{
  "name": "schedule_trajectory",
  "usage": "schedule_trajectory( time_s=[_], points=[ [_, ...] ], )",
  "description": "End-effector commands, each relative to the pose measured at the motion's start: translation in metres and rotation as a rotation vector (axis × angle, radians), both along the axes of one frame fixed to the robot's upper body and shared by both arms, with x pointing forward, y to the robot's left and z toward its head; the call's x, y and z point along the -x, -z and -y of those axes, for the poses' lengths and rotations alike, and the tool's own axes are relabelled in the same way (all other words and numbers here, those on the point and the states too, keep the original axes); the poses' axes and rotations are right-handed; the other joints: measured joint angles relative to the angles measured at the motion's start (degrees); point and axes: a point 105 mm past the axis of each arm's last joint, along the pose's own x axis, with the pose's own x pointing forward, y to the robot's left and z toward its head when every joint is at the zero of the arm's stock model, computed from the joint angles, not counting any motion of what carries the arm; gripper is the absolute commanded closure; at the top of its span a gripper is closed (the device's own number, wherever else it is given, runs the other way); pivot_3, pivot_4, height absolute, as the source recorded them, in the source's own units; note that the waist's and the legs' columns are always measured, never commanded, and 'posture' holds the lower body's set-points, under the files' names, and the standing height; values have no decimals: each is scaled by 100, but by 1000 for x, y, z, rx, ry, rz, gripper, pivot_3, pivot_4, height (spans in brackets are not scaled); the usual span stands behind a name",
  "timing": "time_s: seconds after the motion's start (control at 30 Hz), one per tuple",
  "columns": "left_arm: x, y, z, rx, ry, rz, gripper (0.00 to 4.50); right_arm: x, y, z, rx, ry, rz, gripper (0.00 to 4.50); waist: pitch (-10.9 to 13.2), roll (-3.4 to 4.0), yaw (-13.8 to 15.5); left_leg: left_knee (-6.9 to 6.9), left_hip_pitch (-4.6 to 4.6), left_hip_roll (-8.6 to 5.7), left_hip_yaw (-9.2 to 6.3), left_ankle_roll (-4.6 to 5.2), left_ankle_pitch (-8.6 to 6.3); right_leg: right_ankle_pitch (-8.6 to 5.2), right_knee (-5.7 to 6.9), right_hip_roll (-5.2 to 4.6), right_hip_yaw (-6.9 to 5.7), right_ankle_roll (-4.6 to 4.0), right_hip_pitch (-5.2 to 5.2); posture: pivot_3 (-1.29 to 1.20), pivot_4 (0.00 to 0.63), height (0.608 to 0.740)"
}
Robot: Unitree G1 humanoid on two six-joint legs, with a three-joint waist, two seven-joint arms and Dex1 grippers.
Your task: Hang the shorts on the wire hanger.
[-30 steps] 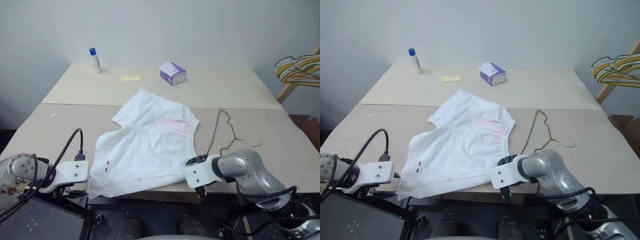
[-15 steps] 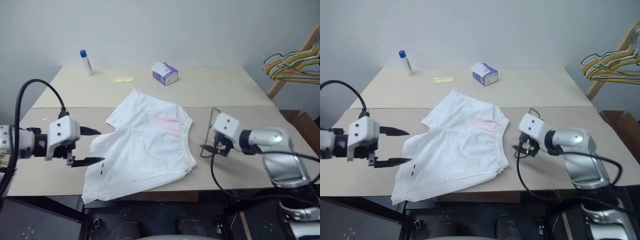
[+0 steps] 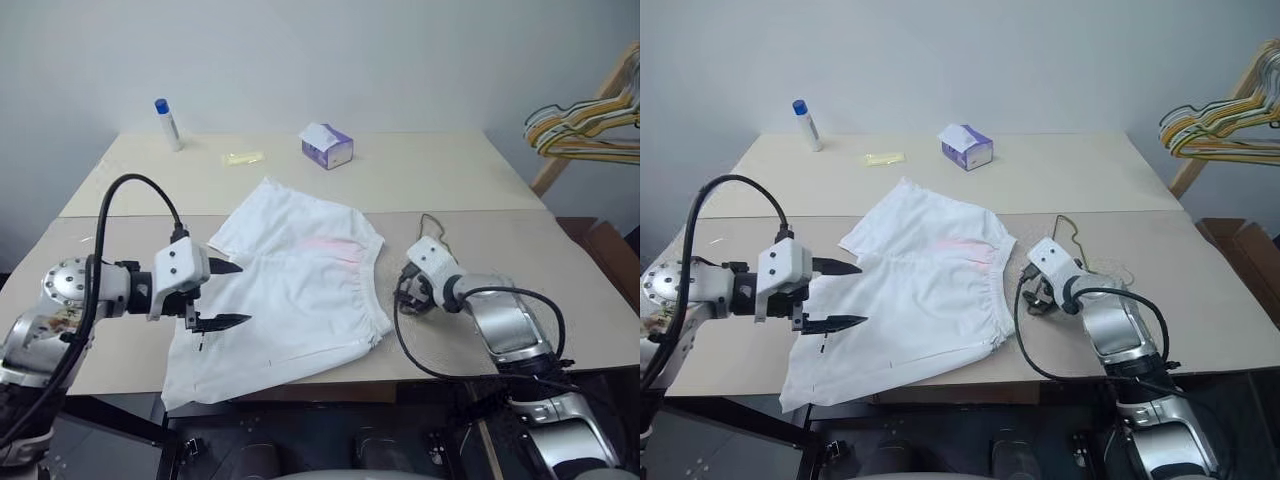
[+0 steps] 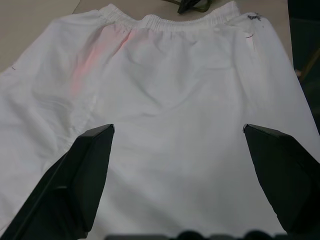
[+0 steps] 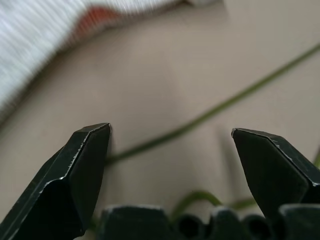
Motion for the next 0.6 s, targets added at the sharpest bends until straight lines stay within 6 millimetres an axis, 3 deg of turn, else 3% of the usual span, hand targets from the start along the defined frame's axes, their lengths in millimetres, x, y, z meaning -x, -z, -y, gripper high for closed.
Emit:
schedule_trajectory(
  time_s=[0.03, 0.17, 0.27, 0.37, 0.6],
  points=[
    [-4, -9, 2, -13, 12, 61, 21, 10, -5, 25, 76, 34, -3, 0, -1, -1, -2, 0, 0, 0, -1, 0, 0, 0, 0, 0, 0, 0, 0, -16, 0, 740],
    [-6, -9, 2, -14, 11, 65, 21, 17, -19, 41, 44, 70, 20, 0, -3, -4, -25, 1, 3, 0, -1, 0, 0, 0, 0, 0, 0, 0, 4, -29, 0, 740],
    [-6, -12, 6, 20, 24, 74, 21, 9, -41, 32, -145, 102, 61, 0, -4, -3, -104, 0, 5, 0, 0, 0, 0, 1, 1, 0, 1, 1, 5, -37, 0, 740],
    [-6, -21, 15, 97, 47, 78, 21, 0, -50, 19, -282, 110, 71, 0, -5, -2, -214, 0, 5, 0, 0, 0, 0, 3, 4, 3, 6, 1, 6, -37, 0, 740],
    [1, -29, 39, 220, 112, 87, 21, -23, -29, 9, -323, 159, 6, 0, -6, -2, -243, 0, -2, -1, -4, 1, 0, 6, -8, 1, 6, 8, 4, -30, 0, 740]
  ],
)
